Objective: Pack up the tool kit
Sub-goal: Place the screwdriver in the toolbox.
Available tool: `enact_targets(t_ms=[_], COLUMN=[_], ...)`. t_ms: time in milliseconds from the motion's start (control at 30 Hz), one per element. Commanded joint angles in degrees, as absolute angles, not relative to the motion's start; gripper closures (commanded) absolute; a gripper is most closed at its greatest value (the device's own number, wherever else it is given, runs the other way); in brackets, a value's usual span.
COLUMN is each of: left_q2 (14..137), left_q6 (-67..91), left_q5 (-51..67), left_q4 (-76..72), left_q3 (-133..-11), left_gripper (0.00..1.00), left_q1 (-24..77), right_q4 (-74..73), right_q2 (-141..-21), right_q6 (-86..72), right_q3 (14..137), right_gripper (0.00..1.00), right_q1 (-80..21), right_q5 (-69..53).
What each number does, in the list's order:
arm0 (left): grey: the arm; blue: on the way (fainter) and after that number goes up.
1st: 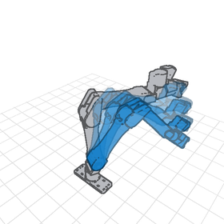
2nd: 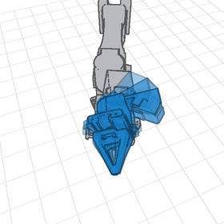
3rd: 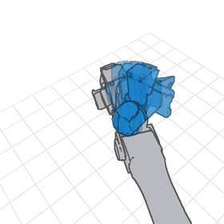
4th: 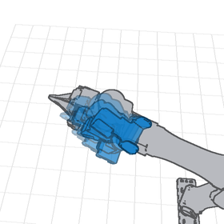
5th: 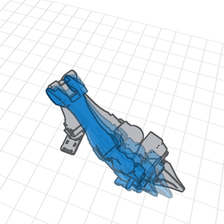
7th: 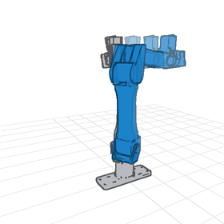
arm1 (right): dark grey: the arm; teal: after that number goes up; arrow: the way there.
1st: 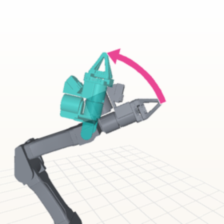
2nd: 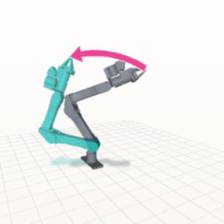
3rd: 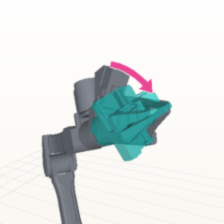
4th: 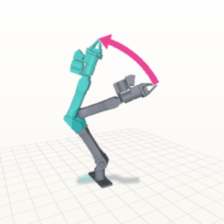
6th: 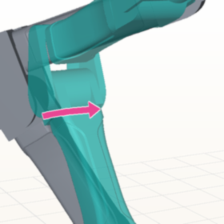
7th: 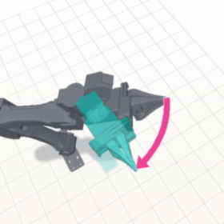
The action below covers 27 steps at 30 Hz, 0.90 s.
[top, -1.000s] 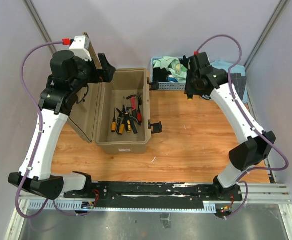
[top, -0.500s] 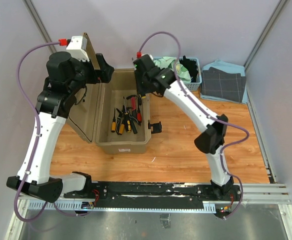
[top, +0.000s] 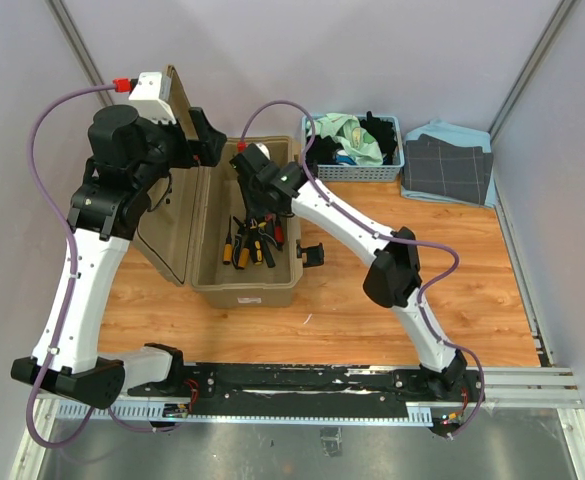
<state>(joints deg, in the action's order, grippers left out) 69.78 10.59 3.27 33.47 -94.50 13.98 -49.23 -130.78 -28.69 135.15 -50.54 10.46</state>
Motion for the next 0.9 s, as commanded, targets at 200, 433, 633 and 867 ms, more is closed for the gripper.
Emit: enact_targets(t_ms=[200,433,633,867], left_q2=[68.75,68.87,69.06,69.17], left_q6=[10.72,10.72,10.64,10.72], left_q5=[3.02,3.02,2.92,3.01], left_q4=[31.77,31.74,31.55,31.34], left_q3=[-95.79,-95.46,-95.45,-95.36], left_gripper=[0.01,0.01,0.01,0.01], left_q1=[13.62,13.61,13.62,13.62], right_q4=[-45.73,-43.23,-43.21,-43.23], right_q2=[-135.58,-136.44,-138.5,-140.27], right_q6=[-33.59,-36.76,-37.56,-37.27], right_q3=[133.39,131.7,133.34,133.74], right_gripper=[0.95,0.95,0.94,0.82], right_q1=[-51.5,-51.97,-52.93,-53.92], right_q5=[6.09,4.1,2.02,0.84])
